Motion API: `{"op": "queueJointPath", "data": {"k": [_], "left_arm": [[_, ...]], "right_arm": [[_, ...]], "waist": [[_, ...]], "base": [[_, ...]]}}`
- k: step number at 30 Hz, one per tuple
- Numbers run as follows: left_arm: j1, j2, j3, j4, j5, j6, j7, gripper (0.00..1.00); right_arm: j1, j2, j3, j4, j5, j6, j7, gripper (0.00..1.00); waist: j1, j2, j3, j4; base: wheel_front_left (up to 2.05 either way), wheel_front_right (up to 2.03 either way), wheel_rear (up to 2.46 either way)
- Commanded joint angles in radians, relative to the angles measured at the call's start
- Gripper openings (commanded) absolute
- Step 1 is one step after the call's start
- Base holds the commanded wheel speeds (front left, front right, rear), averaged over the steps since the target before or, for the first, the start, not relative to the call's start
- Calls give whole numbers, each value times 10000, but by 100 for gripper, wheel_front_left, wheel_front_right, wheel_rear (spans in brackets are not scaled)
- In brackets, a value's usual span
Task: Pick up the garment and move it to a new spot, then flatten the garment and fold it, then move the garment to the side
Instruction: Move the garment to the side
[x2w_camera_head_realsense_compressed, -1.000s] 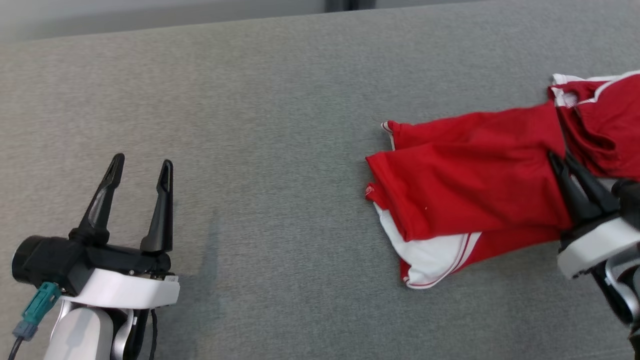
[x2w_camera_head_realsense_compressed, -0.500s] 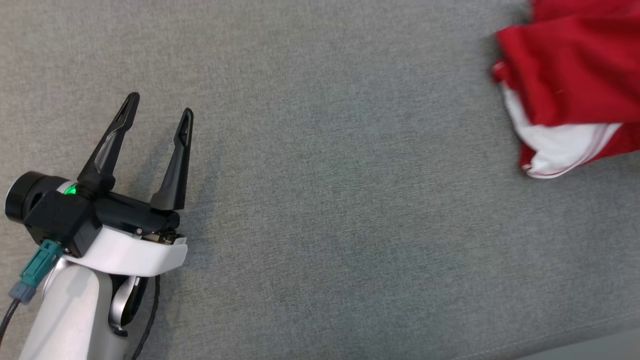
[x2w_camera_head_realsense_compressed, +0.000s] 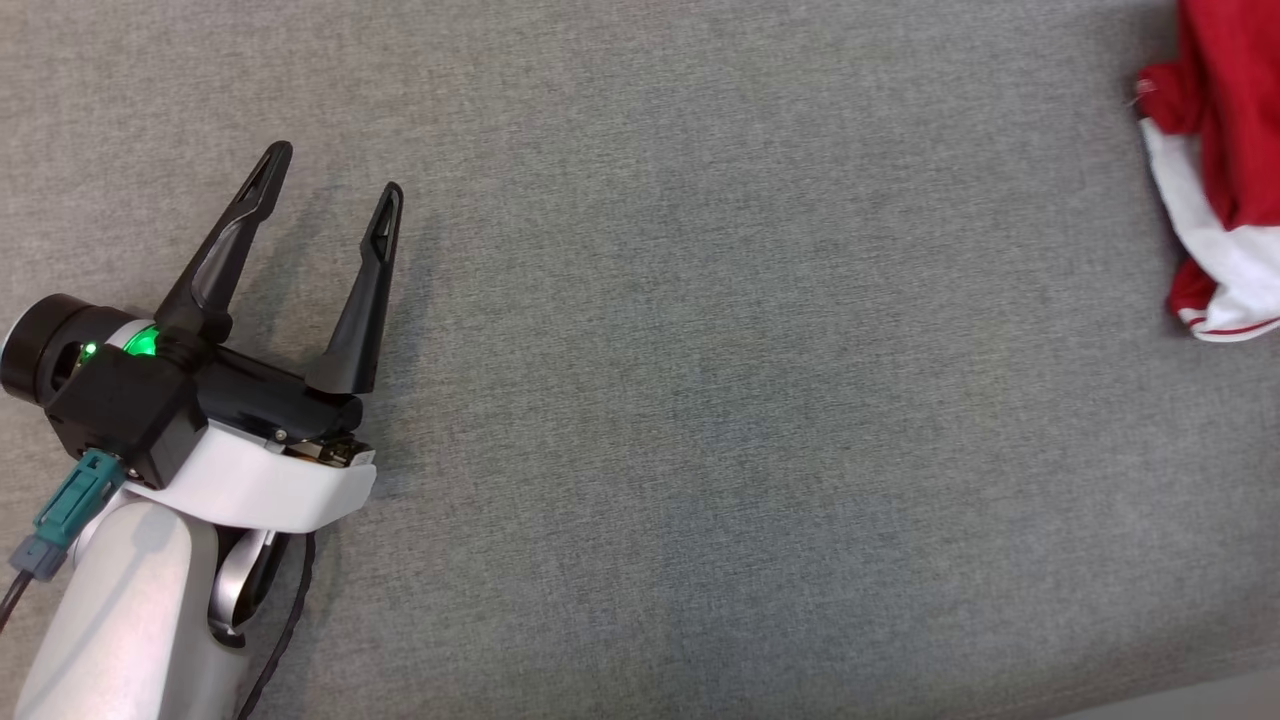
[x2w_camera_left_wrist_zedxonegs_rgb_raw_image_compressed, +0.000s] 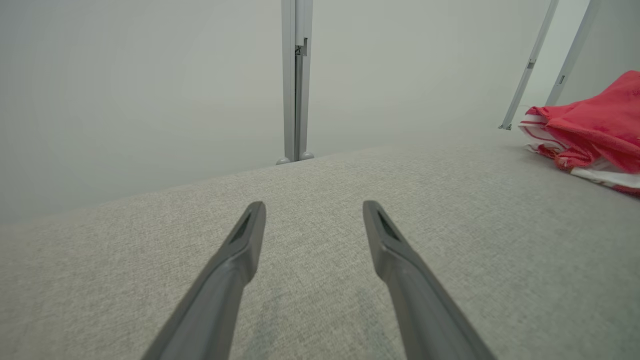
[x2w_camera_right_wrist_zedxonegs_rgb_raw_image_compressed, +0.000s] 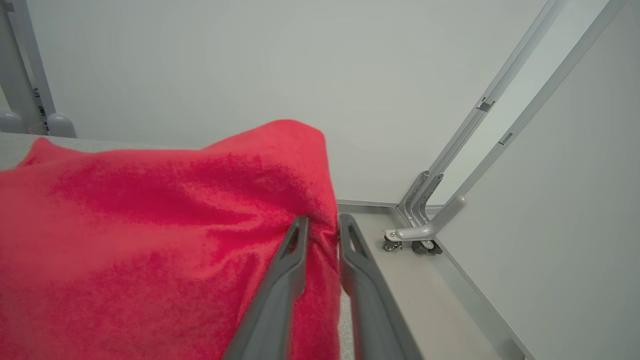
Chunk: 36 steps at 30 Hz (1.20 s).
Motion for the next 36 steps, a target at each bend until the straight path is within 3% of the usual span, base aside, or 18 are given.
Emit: {"op": "queueJointPath", "data": {"k": [1,11,23,26,36], "left_arm": [[-147,109,54,-24,-2,-12,-25,100],[293,265,135,142,-108,122,-10,100],[1769,54,433,352,-500,702,-182,100],[2152,-90,475,417,-624,856,-233,100],[2908,-475,608,725,-987,1173,-451,100]], "right_arm": [[27,249,-242,138,-126,-4,-197,100],[1241,1379,-729,-142,62,-4,-522,100],[3640,3438,111,-2629,457,-4,-549,100],[4199,3912,567,-3338,311,-4,-549,100],[4922,4354,1416,-4326,-158,-2,-397,100]], "waist": [[0,0,-9,-115],[0,0,-669,-537],[0,0,-2410,-773],[0,0,-2809,-537],[0,0,-3707,568]], "base": [[0,0,0],[0,0,0],[0,0,0],[0,0,0],[0,0,0]]}}
